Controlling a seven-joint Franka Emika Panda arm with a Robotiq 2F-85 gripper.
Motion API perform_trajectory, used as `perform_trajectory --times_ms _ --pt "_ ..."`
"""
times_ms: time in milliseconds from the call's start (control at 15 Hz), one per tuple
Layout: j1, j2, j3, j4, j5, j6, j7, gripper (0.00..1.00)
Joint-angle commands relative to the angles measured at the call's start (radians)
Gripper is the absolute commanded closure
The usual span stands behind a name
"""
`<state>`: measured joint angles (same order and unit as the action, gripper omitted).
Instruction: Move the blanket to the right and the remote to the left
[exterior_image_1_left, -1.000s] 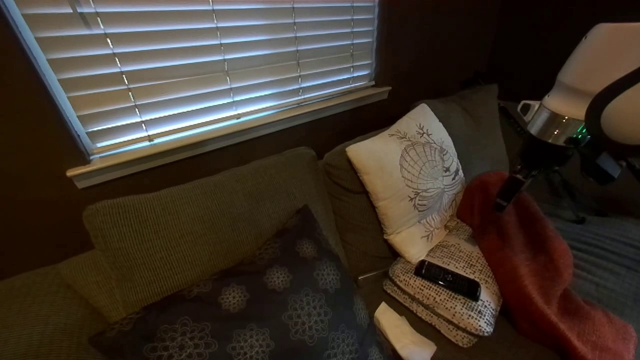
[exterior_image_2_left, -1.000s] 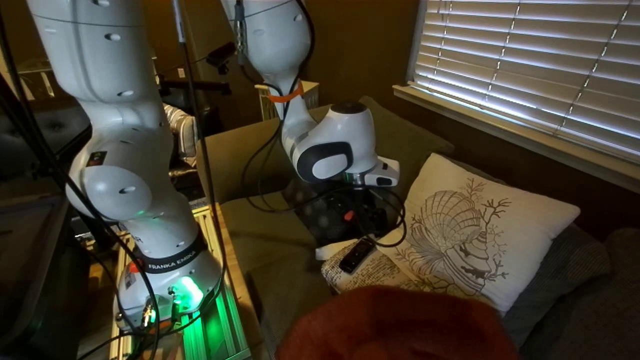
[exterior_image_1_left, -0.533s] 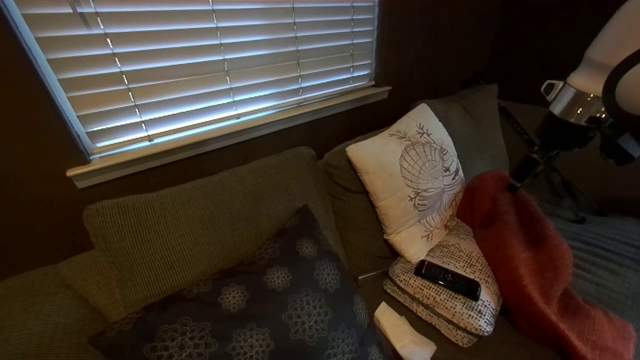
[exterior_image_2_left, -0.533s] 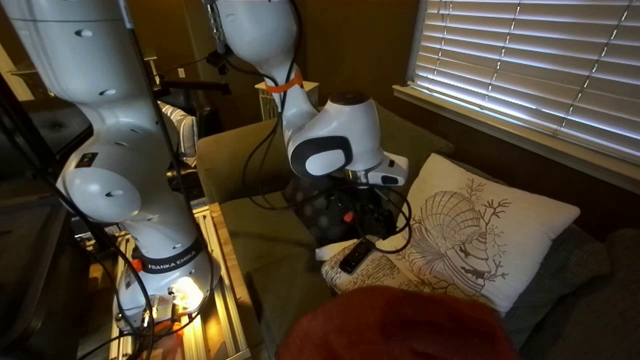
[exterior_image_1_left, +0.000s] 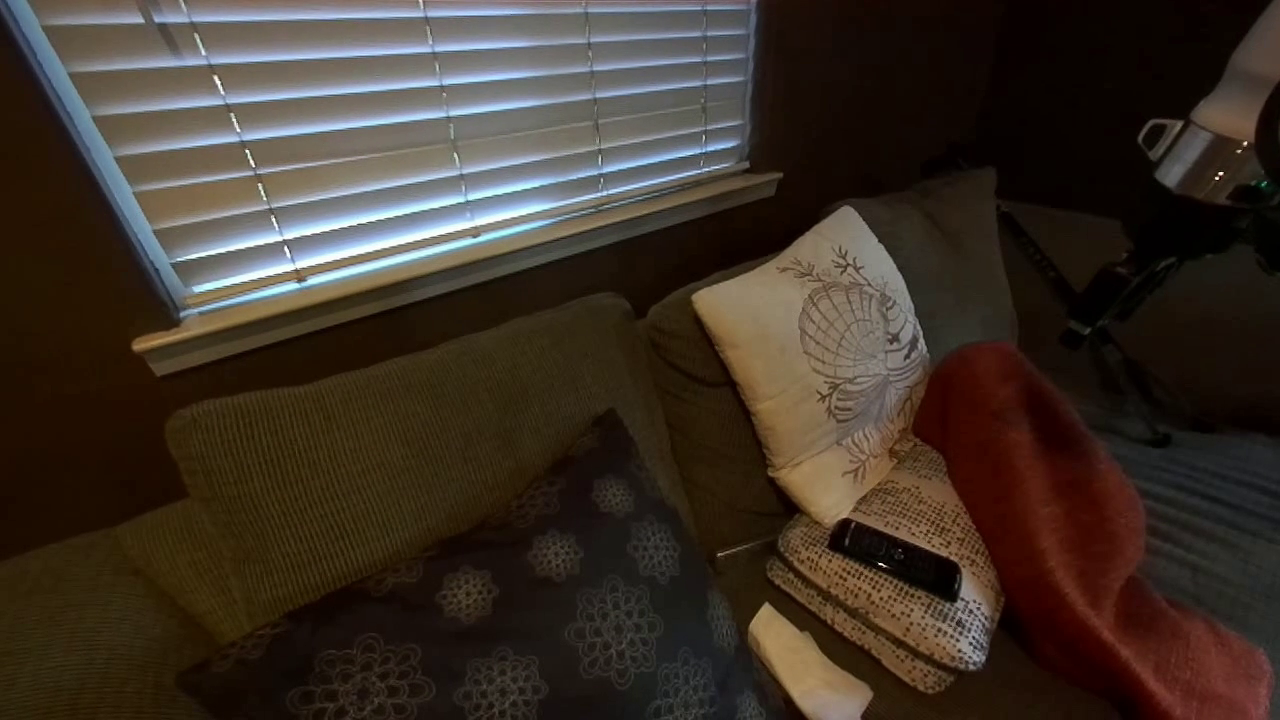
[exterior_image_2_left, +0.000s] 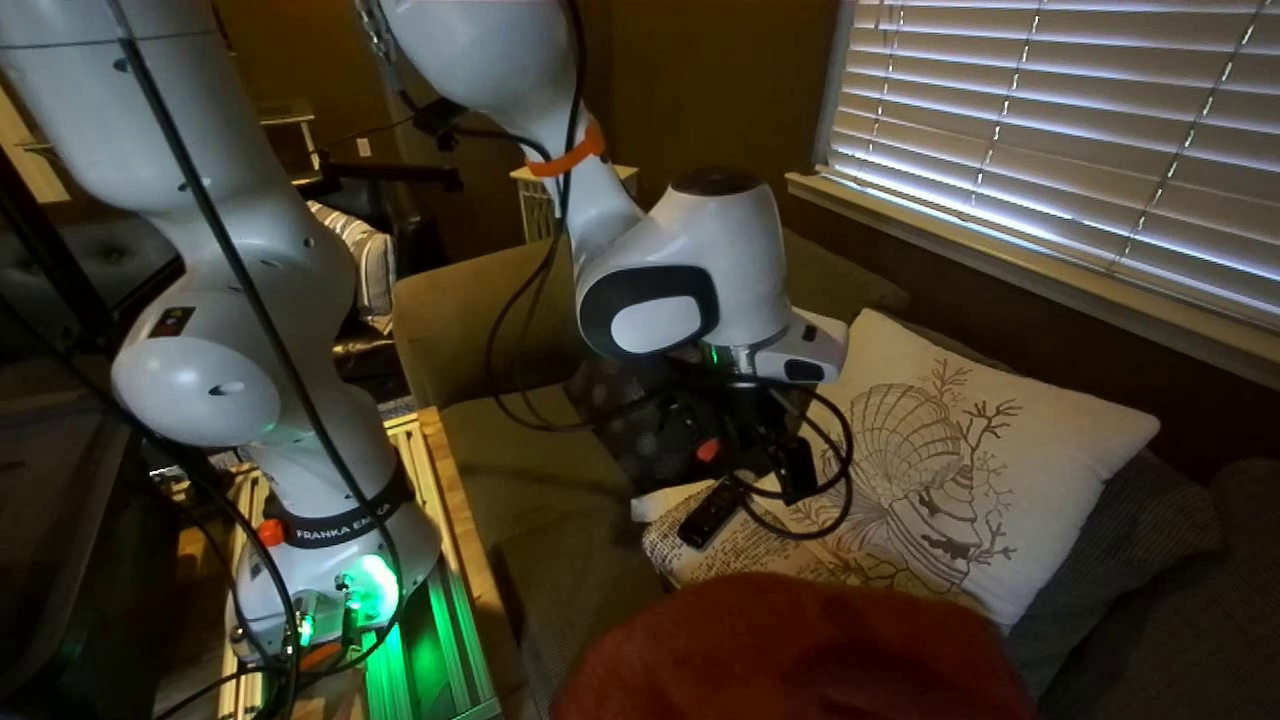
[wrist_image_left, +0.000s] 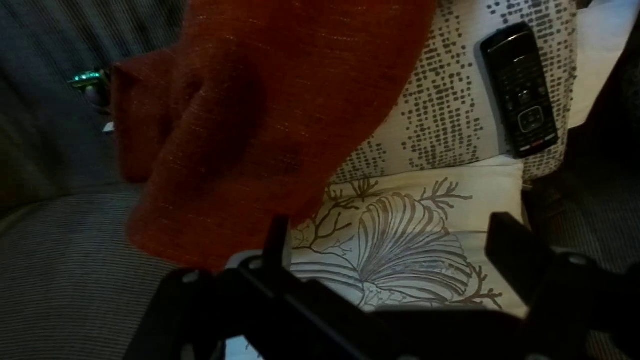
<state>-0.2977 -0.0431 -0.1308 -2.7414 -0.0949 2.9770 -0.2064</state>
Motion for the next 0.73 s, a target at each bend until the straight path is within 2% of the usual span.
perform_trajectory --times_ms 0,133,667 --pt "0.012 -0.054 -0.048 -0.01 -0.052 -0.045 0.016 0.0" --pt "0.023 -0.018 -0.058 0.0 -0.033 -0.012 0.01 0.0" --pt "0.02 -0.024 -0.065 0.0 -0.042 -0.017 0.011 0.0"
